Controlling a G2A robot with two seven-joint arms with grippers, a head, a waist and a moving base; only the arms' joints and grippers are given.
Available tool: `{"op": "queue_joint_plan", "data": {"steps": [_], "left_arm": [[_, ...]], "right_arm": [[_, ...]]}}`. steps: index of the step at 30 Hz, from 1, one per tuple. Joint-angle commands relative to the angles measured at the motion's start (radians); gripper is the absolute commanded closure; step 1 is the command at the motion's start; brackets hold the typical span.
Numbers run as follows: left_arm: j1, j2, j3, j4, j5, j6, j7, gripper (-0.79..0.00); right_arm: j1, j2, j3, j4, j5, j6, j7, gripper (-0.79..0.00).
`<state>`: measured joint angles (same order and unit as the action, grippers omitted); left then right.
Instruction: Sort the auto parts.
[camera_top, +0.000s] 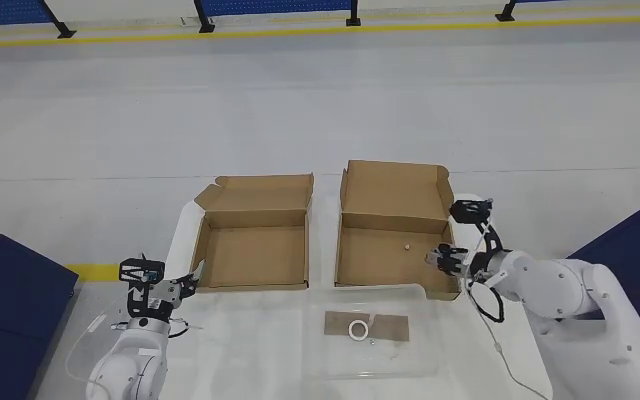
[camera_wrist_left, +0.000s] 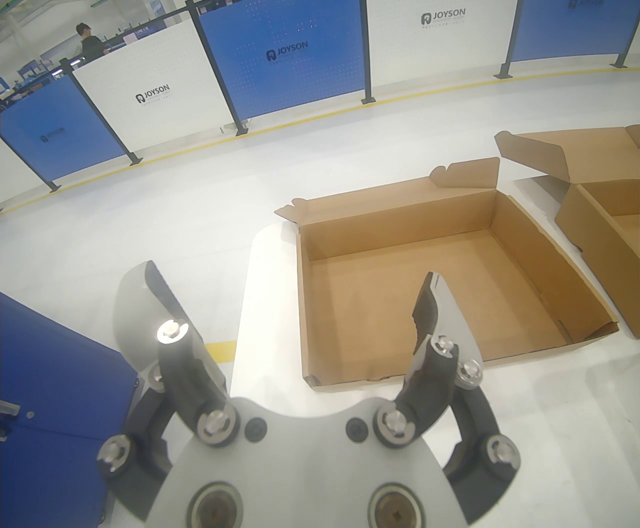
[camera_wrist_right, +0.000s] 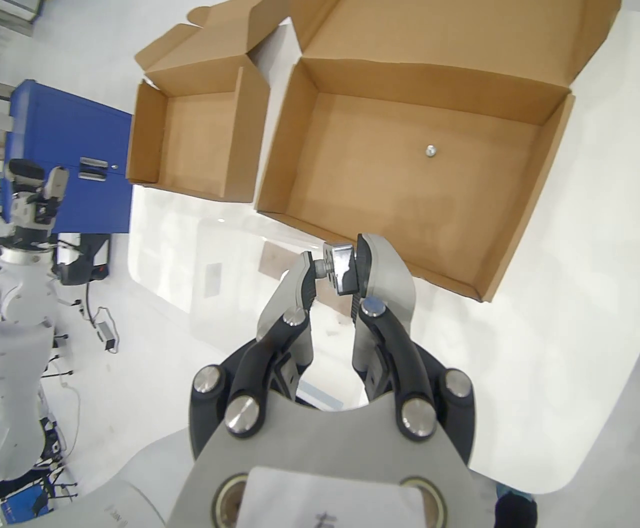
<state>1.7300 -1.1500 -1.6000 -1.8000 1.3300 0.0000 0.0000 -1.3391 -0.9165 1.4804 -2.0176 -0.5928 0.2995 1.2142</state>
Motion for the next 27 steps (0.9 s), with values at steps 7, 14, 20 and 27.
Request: {"op": "queue_joint_plan", "data": {"steps": [7, 14, 20, 27], "left_arm": [[0.000, 0.000, 0.000, 0.000, 0.000, 0.000, 0.000, -0.785], [0.000, 0.000, 0.000, 0.000, 0.000, 0.000, 0.000, -0.785], [0.000, 0.000, 0.000, 0.000, 0.000, 0.000, 0.000, -0.785], [0.000, 0.000, 0.000, 0.000, 0.000, 0.000, 0.000, -0.785]], "right_arm": [[0.205, -0.025, -0.222, 0.216, -0.134, 0.068, 0.018, 0.000], [0.304, -0.054, -0.335, 0.357, -0.143, 0.117, 0.010, 0.000], [0.304, -0.054, -0.335, 0.357, -0.143, 0.117, 0.010, 0.000], [0.301, -0.055, -0.359, 0.382, -0.214, 0.135, 0.000, 0.000]]}}
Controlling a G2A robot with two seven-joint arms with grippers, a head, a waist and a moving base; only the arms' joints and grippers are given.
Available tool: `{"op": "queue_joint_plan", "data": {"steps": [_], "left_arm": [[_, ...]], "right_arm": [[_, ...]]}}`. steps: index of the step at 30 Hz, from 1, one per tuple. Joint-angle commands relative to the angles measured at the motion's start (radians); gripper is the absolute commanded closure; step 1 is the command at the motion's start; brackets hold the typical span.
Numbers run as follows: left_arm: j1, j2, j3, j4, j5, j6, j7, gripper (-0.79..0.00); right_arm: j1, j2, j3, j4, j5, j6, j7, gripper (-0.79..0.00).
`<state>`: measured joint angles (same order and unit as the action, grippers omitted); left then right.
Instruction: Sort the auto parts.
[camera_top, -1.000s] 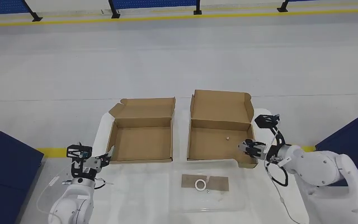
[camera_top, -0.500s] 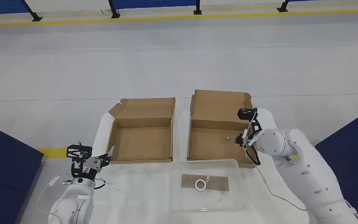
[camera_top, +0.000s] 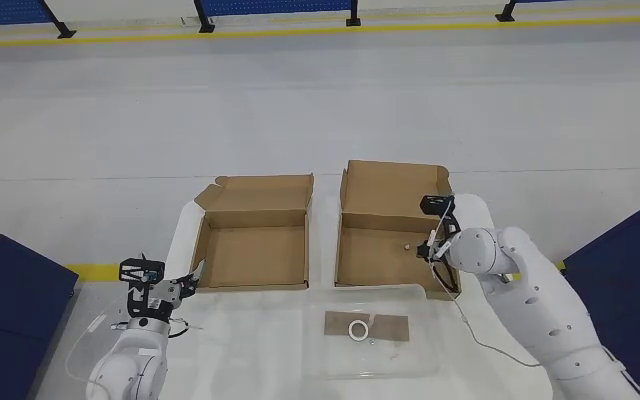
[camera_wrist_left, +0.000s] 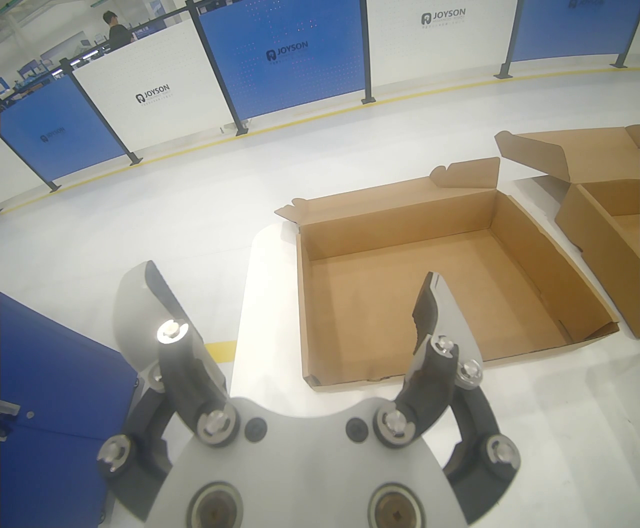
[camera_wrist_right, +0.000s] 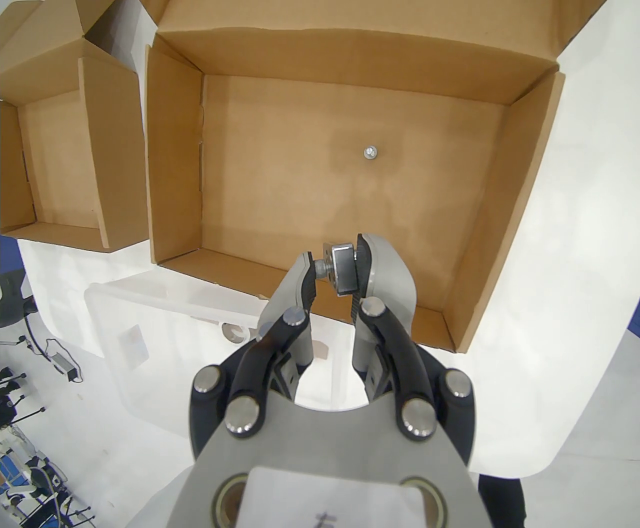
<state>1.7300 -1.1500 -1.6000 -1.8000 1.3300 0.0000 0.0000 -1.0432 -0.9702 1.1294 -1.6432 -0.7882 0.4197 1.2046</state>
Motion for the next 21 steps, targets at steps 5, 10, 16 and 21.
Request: {"op": "queue_joint_plan", "data": {"steps": [5, 10, 16, 21], "left_arm": [[0.000, 0.000, 0.000, 0.000, 0.000, 0.000, 0.000, -0.785], [0.000, 0.000, 0.000, 0.000, 0.000, 0.000, 0.000, -0.785], [0.000, 0.000, 0.000, 0.000, 0.000, 0.000, 0.000, -0.785], [0.000, 0.000, 0.000, 0.000, 0.000, 0.000, 0.000, -0.785]], "right_arm": [[0.054, -0.016, -0.061, 0.078, -0.055, 0.048, 0.054, 0.000], [0.107, -0.036, -0.132, 0.168, -0.107, 0.082, 0.088, 0.000], [0.142, -0.053, -0.169, 0.245, -0.124, 0.082, 0.114, 0.000], [0.164, -0.067, -0.196, 0.300, -0.138, 0.070, 0.125, 0.000]]}}
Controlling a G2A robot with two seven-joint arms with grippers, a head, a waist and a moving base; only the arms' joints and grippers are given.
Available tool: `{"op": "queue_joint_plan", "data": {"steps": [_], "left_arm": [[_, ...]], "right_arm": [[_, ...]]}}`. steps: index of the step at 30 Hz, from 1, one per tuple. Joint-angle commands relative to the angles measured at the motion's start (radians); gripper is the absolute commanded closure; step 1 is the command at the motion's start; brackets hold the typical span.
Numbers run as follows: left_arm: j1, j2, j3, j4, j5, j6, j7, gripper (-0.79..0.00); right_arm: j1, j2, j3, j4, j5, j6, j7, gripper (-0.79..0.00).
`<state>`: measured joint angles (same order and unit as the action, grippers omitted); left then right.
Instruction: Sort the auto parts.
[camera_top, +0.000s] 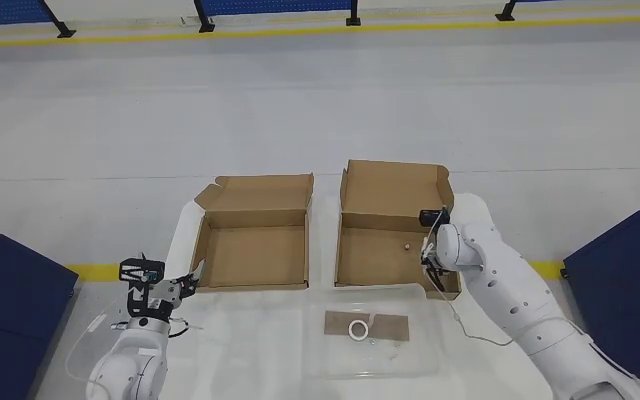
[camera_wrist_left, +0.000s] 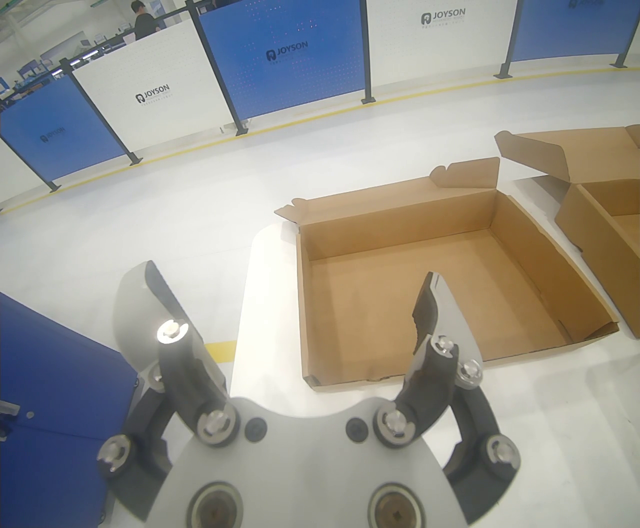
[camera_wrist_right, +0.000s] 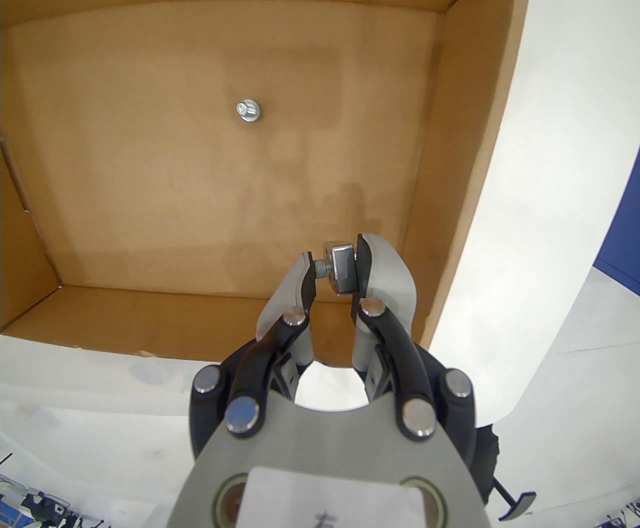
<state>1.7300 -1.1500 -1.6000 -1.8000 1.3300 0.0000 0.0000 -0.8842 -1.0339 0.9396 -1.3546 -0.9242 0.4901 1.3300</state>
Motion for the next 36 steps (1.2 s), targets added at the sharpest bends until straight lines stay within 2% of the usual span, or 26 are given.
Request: {"op": "queue_joint_plan", "data": {"steps": [1, 26, 27, 30, 36], "left_arm": [[0.000, 0.000, 0.000, 0.000, 0.000, 0.000, 0.000, -0.785], [0.000, 0.000, 0.000, 0.000, 0.000, 0.000, 0.000, -0.785], [0.000, 0.000, 0.000, 0.000, 0.000, 0.000, 0.000, -0.785], [0.000, 0.000, 0.000, 0.000, 0.000, 0.000, 0.000, -0.785], [0.000, 0.000, 0.000, 0.000, 0.000, 0.000, 0.000, -0.785]], "right_arm": [[0.008, -0.007, -0.011, 0.020, 0.003, -0.001, 0.001, 0.000], [0.061, -0.070, -0.067, 0.162, -0.007, 0.025, -0.025, 0.000], [0.062, -0.071, -0.067, 0.164, -0.008, 0.025, -0.025, -0.099], [0.064, -0.076, -0.067, 0.172, -0.013, 0.027, -0.027, -0.185], [0.069, -0.083, -0.061, 0.177, -0.017, 0.031, -0.031, -0.237]]}}
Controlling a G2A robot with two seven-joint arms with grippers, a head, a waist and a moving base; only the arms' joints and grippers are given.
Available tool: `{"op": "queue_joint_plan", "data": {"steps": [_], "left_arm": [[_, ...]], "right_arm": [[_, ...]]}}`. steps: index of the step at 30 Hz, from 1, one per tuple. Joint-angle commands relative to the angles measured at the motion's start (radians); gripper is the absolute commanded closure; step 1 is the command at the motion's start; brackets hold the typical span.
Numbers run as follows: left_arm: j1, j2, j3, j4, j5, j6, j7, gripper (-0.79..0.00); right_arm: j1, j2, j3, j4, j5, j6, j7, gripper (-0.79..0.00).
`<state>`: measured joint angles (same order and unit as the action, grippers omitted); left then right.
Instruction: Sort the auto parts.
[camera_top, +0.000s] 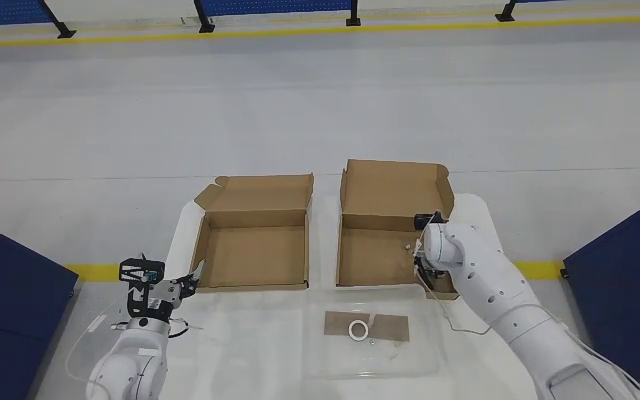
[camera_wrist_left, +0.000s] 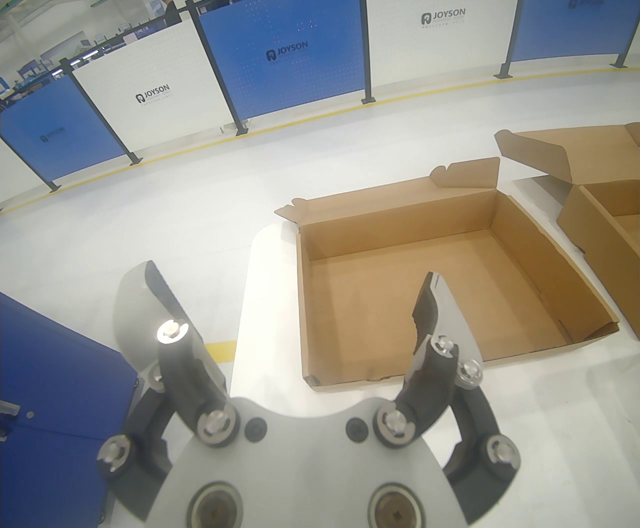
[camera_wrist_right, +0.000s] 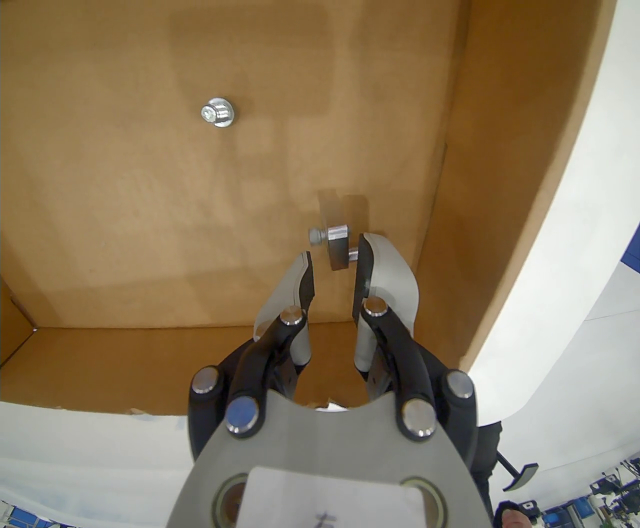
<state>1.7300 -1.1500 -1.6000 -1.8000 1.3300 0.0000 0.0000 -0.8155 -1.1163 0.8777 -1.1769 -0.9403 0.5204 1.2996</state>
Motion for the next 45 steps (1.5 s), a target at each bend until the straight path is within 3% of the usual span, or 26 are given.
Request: {"op": "queue_joint_plan", "data": {"steps": [1, 8, 9, 10, 17, 26, 31, 39, 45], "left_arm": [[0.000, 0.000, 0.000, 0.000, 0.000, 0.000, 0.000, -0.785], [0.000, 0.000, 0.000, 0.000, 0.000, 0.000, 0.000, -0.785], [0.000, 0.000, 0.000, 0.000, 0.000, 0.000, 0.000, -0.785], [0.000, 0.000, 0.000, 0.000, 0.000, 0.000, 0.000, -0.785], [0.000, 0.000, 0.000, 0.000, 0.000, 0.000, 0.000, -0.785], [0.000, 0.000, 0.000, 0.000, 0.000, 0.000, 0.000, -0.785], [0.000, 0.000, 0.000, 0.000, 0.000, 0.000, 0.000, -0.785], [0.000, 0.000, 0.000, 0.000, 0.000, 0.000, 0.000, -0.785], [0.000, 0.000, 0.000, 0.000, 0.000, 0.000, 0.000, -0.785]], "right_arm": [[0.000, -0.001, 0.003, -0.003, -0.002, 0.001, -0.001, -0.249], [-0.007, -0.001, 0.023, -0.033, -0.026, -0.003, 0.003, -0.391], [-0.009, -0.001, 0.027, -0.040, -0.032, -0.004, 0.004, -0.693], [-0.012, 0.001, 0.032, -0.048, -0.038, -0.005, 0.005, -0.785], [-0.052, 0.017, 0.098, -0.163, -0.072, -0.033, 0.033, -0.785], [-0.054, 0.017, 0.099, -0.166, -0.068, -0.038, 0.025, -0.785], [-0.100, 0.030, 0.171, -0.284, 0.014, -0.189, -0.044, -0.785], [-0.207, 0.068, 0.314, -0.521, 0.118, -0.413, 0.024, -0.785], [-0.207, 0.068, 0.314, -0.521, 0.118, -0.413, 0.024, -0.785]]}}
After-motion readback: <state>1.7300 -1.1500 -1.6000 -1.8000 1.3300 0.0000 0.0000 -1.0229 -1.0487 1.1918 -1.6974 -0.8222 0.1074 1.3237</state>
